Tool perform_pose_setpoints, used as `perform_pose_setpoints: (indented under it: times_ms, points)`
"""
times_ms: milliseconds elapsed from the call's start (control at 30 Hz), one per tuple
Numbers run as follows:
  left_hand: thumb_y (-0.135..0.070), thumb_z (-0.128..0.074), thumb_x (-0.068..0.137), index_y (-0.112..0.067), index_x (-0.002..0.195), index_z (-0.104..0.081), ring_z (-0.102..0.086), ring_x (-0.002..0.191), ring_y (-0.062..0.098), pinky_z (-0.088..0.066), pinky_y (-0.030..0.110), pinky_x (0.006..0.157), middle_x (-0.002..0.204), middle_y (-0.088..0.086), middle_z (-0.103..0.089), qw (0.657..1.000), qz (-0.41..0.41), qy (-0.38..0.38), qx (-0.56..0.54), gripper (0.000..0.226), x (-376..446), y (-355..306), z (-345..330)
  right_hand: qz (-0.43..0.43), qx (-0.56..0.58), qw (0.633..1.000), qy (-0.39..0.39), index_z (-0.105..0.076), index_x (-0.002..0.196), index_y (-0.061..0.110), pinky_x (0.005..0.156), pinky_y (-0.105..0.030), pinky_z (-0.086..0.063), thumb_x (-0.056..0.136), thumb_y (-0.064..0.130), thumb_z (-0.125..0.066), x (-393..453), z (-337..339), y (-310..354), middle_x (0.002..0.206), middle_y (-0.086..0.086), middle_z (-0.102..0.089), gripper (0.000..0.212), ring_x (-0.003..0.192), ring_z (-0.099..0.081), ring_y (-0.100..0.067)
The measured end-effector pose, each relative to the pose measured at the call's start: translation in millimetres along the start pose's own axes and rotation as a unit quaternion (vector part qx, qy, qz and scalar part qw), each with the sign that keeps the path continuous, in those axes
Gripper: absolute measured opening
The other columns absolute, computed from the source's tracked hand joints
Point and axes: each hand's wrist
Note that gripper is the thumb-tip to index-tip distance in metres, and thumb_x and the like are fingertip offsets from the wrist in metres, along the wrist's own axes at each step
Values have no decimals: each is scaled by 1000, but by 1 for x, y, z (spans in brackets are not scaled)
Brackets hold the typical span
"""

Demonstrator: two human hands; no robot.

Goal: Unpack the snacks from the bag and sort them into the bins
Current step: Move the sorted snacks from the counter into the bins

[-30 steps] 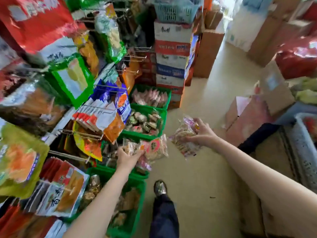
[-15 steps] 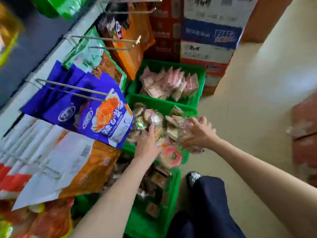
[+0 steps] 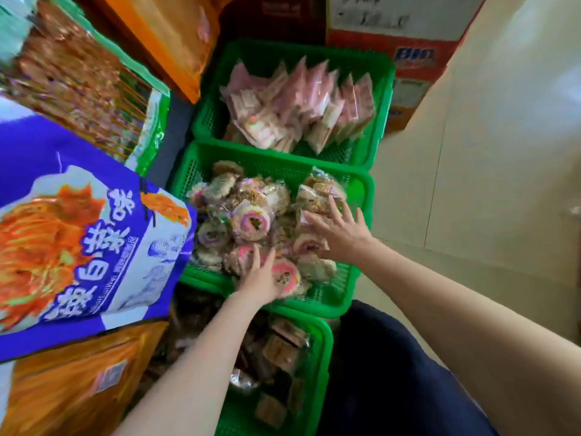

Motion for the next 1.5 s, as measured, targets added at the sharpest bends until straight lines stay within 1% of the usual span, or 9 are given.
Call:
perform_pose_setpoints:
  times_ms: [100, 300, 400, 533, 767, 1000, 1200, 1333, 1500]
  points:
    - [-25, -55, 93, -31, 149, 8, 9, 141, 45, -9, 51, 114, 153, 8, 29, 998, 27, -55, 2, 85, -11, -6, 13, -5, -60, 998, 0, 9, 147, 39, 114, -55, -4, 84, 55, -59, 5, 21, 5, 155, -16, 19, 94, 143, 5, -40]
    - [-29, -54, 93, -20, 151, -5, -32, 135, 36, -32, 47, 107, 158, 10, -3, 992, -13, -122, 24, 76, -101, -36, 71, -155, 185, 970, 29, -3, 150, 29, 110, -53, -24, 89, 34, -57, -104, 59, -6, 156, -17, -3, 82, 139, -18, -41]
    - [-22, -51, 93, -14, 145, -20, -52, 117, 34, -43, 43, 89, 137, 15, -47, 986, -62, -145, 63, 61, -171, -72, 97, -245, 273, 930, 33, -9, 150, 23, 109, -48, -28, 88, 34, -60, -183, 91, -34, 152, -18, -16, 81, 134, -26, -41]
    - [-16, -45, 92, -12, 144, -24, -50, 120, 32, -40, 38, 95, 135, 13, -48, 960, -194, -127, 160, 56, -276, -128, 115, -264, 304, 915, -25, -24, 146, 17, 107, -41, -33, 89, 35, -59, -322, 153, -59, 142, -21, -32, 70, 129, -35, -40]
    - [-20, -47, 90, -15, 129, -49, -48, 122, 25, -40, 34, 98, 134, 5, -47, 769, -486, -181, 374, 39, -494, -284, 80, -473, 219, 824, -223, -42, 137, 17, 104, -44, -36, 90, 38, -56, -713, 206, -92, 141, -14, -35, 53, 129, -34, -36]
    - [-6, -60, 70, 5, 97, -65, -63, 89, 45, -55, 50, 71, 104, 24, -62, 465, -775, -148, 401, 30, -740, -385, -97, -752, 281, 532, -271, -50, 127, 8, 95, -34, -40, 91, 30, -54, -1092, 55, 49, 127, -17, -47, 43, 116, -48, -32]
    - [-28, -40, 68, 0, 89, -70, -65, 99, 34, -56, 37, 79, 106, 20, -67, 236, -892, -49, 382, 46, -942, -314, -307, -851, 355, 351, -165, -51, 128, 13, 108, -35, -27, 91, 31, -55, -1241, -131, 279, 146, -24, -27, 41, 135, -28, -38]
    - [-28, -32, 72, -6, 89, -70, -62, 102, 37, -56, 48, 76, 114, 18, -64, 186, -907, 9, 379, 46, -1024, -245, -448, -863, 363, 322, -143, -45, 134, 15, 113, -39, -22, 92, 32, -53, -1320, -214, 381, 152, -21, -17, 46, 141, -15, -37]
    - [-18, -47, 90, -25, 131, -52, -20, 141, 22, -24, 36, 113, 152, -1, -26, 160, -879, 56, 446, 42, -1122, -172, -578, -861, 393, 287, -148, -47, 131, 17, 110, -48, -26, 91, 34, -54, -1398, -286, 460, 152, -12, -15, 44, 140, -13, -40]
Point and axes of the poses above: each hand's wrist, its own x-axis towards the middle knuckle, its own z-axis out of the back of the hand, y = z × x
